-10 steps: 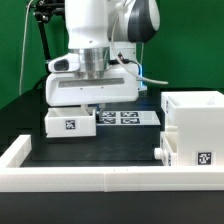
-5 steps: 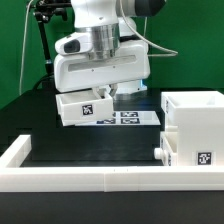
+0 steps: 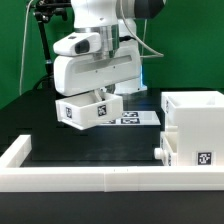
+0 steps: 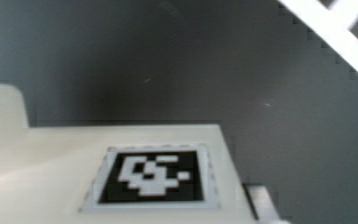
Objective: Assemble drawer
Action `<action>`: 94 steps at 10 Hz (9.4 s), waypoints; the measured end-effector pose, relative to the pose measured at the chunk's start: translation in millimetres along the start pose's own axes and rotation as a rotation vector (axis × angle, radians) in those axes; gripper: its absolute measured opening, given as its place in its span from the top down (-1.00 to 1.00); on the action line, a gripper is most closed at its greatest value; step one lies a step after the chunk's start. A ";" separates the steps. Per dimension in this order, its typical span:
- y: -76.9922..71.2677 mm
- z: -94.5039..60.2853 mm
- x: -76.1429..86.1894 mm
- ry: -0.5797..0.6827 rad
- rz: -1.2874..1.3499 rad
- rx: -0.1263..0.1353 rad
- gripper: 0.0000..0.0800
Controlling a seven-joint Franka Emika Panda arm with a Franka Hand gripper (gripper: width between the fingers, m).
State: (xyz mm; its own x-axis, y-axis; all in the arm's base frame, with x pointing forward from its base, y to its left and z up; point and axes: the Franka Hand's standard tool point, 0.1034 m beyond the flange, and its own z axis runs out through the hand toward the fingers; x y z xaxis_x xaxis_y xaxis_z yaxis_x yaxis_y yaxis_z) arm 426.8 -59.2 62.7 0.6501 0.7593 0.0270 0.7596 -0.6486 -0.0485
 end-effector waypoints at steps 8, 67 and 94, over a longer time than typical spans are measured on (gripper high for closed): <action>15.9 -4.5 9.8 -0.039 -0.648 -0.039 0.89; 64.9 -61.3 107.1 -0.102 -0.706 -0.048 -0.62; 77.8 -7.2 93.9 0.073 -0.590 0.141 -0.62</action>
Offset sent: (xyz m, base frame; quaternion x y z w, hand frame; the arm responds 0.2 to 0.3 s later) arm 0.0000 0.0000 0.0000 0.0000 0.0000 -0.1938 0.9810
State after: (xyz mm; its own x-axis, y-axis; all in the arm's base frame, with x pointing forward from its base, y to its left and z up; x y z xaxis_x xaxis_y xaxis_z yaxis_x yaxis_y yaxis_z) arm 547.1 -38.8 68.6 0.1237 0.9796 0.1581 0.9854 -0.1024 -0.1363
